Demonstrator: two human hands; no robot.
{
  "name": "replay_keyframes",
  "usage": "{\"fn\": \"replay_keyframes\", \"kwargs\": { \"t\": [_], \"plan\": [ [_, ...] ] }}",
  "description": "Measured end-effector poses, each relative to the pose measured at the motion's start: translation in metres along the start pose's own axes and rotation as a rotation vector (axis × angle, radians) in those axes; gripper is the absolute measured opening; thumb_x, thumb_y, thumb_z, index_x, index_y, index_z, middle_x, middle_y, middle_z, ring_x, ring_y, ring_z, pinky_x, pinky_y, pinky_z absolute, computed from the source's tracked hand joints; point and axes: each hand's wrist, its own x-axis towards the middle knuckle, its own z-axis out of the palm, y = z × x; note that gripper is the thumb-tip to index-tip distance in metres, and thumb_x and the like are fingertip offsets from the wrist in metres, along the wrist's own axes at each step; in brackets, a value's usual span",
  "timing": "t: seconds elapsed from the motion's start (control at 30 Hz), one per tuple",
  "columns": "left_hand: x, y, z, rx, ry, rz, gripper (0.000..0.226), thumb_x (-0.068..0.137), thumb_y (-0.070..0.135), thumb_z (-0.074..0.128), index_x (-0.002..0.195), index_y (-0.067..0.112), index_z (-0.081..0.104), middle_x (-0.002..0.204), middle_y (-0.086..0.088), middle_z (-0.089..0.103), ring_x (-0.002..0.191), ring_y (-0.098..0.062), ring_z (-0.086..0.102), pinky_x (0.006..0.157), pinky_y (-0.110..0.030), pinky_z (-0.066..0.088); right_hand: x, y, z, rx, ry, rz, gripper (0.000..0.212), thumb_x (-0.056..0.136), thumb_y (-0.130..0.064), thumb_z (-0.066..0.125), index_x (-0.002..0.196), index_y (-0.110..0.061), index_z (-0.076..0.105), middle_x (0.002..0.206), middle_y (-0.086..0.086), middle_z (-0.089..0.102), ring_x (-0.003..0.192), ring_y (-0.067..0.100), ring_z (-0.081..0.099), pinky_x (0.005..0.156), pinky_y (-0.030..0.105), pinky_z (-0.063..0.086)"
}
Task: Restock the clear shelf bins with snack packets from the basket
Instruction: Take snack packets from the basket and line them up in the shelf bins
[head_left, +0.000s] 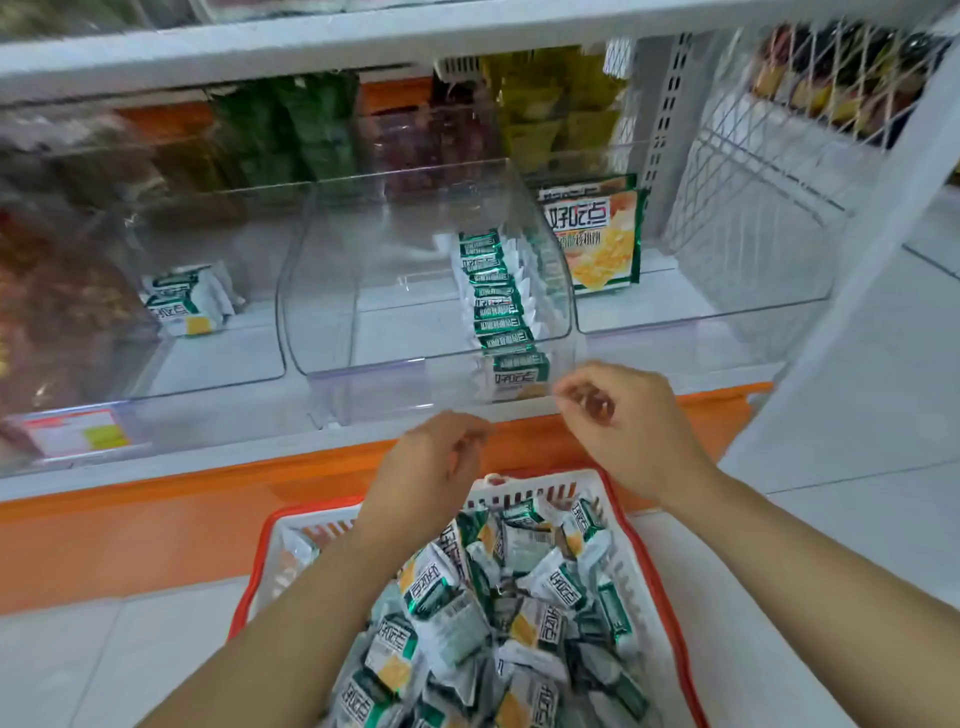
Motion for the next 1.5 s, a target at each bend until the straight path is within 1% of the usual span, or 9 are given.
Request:
{"fn": "replay_keyframes", "kwargs": {
  "t": [0.2, 0.33, 0.43, 0.57, 0.67, 0.8, 0.93, 1.2, 1.5],
  "plan": [
    [-0.048, -0.068, 0.024, 0.252, -0.379, -0.212, 0.031, 0.099, 0.024, 0.042, 0.126, 0.030, 0.056, 0.129, 0.013, 0.055, 0.100, -0.011, 0.061, 0.085, -0.030, 0.052, -0.043, 0.046, 0.062, -0.213, -0.628, 0.311, 0.026, 0.093, -0.021, 0.056, 0.119, -0.020, 0.060, 0.107, -0.008, 0.064, 0.095, 0.008, 0.059, 0.079, 0.017, 0.045],
    [-0.068, -0.094, 0.033, 0.322, -0.662, -0.251, 0.045, 0.099, 0.022, 0.043, 0.144, 0.028, 0.036, 0.152, 0.006, 0.029, 0.121, -0.018, 0.052, 0.104, -0.030, 0.039, -0.068, 0.075, 0.085, -0.372, -0.883, 0.349, 0.053, 0.094, -0.016, 0.050, 0.144, -0.020, 0.033, 0.085, -0.013, 0.050, 0.082, 0.019, 0.055, 0.055, 0.018, 0.035],
    [-0.074, -0.105, 0.042, 0.297, -0.794, -0.265, 0.056, 0.100, 0.025, 0.044, 0.150, 0.029, 0.021, 0.158, 0.001, 0.016, 0.143, -0.021, 0.023, 0.114, -0.036, 0.029, -0.079, 0.082, 0.098, -0.502, -0.972, 0.335, 0.065, 0.093, -0.009, 0.048, 0.150, -0.019, 0.017, 0.137, 0.014, 0.043, 0.085, 0.023, 0.051, 0.049, 0.019, 0.026],
    [-0.070, -0.108, 0.047, 0.296, -0.779, -0.250, 0.056, 0.098, 0.026, 0.047, 0.149, 0.031, 0.023, 0.156, 0.001, 0.021, 0.136, -0.022, 0.037, 0.107, -0.037, 0.039, -0.082, 0.088, 0.110, -0.578, -0.984, 0.310, 0.065, 0.089, -0.002, 0.051, 0.146, -0.017, 0.024, 0.142, 0.016, 0.040, 0.086, 0.021, 0.058, 0.059, 0.026, 0.038],
    [-0.068, -0.110, 0.048, 0.293, -0.778, -0.255, 0.055, 0.098, 0.027, 0.047, 0.148, 0.032, 0.025, 0.155, 0.000, 0.023, 0.131, -0.024, 0.043, 0.102, -0.037, 0.043, -0.082, 0.094, 0.116, -0.628, -0.937, 0.278, 0.053, 0.087, -0.003, 0.054, 0.136, -0.020, 0.042, 0.114, 0.009, 0.059, 0.087, 0.023, 0.060, 0.062, 0.029, 0.044],
    [-0.068, -0.106, 0.043, 0.249, -0.772, -0.266, 0.050, 0.099, 0.030, 0.046, 0.147, 0.029, 0.030, 0.154, -0.001, 0.026, 0.132, -0.022, 0.041, 0.107, -0.034, 0.038, -0.077, 0.091, 0.108, -0.512, -0.853, 0.263, 0.027, 0.088, -0.005, 0.048, 0.104, -0.024, 0.058, 0.078, -0.004, 0.050, 0.077, 0.021, 0.056, 0.053, 0.026, 0.035],
    [-0.058, -0.086, 0.034, 0.147, -0.627, -0.271, 0.044, 0.100, 0.029, 0.043, 0.143, 0.027, 0.038, 0.151, 0.002, 0.031, 0.125, -0.017, 0.049, 0.104, -0.030, 0.039, -0.072, 0.084, 0.092, -0.336, -0.798, 0.320, 0.016, 0.089, -0.009, 0.055, 0.091, -0.020, 0.066, 0.086, -0.015, 0.058, 0.081, 0.010, 0.058, 0.071, 0.022, 0.043],
    [-0.056, -0.032, 0.022, 0.093, -0.559, -0.179, 0.040, 0.099, 0.030, 0.045, 0.139, 0.031, 0.043, 0.140, 0.002, 0.046, 0.107, -0.013, 0.058, 0.090, -0.028, 0.048, -0.085, 0.076, 0.102, -0.546, -1.084, 0.274, 0.032, 0.090, -0.004, 0.046, 0.119, -0.017, 0.047, 0.107, 0.004, 0.050, 0.093, 0.023, 0.053, 0.075, 0.032, 0.043],
    [-0.072, -0.039, 0.009, 0.095, -0.482, -0.210, 0.039, 0.098, 0.031, 0.046, 0.137, 0.034, 0.045, 0.142, 0.009, 0.045, 0.111, -0.012, 0.058, 0.094, -0.033, 0.048, -0.087, 0.073, 0.117, -0.603, -1.001, 0.271, 0.056, 0.093, -0.004, 0.049, 0.141, -0.015, 0.024, 0.069, -0.004, 0.037, 0.071, 0.016, 0.052, 0.056, 0.028, 0.039]
  ]
}}
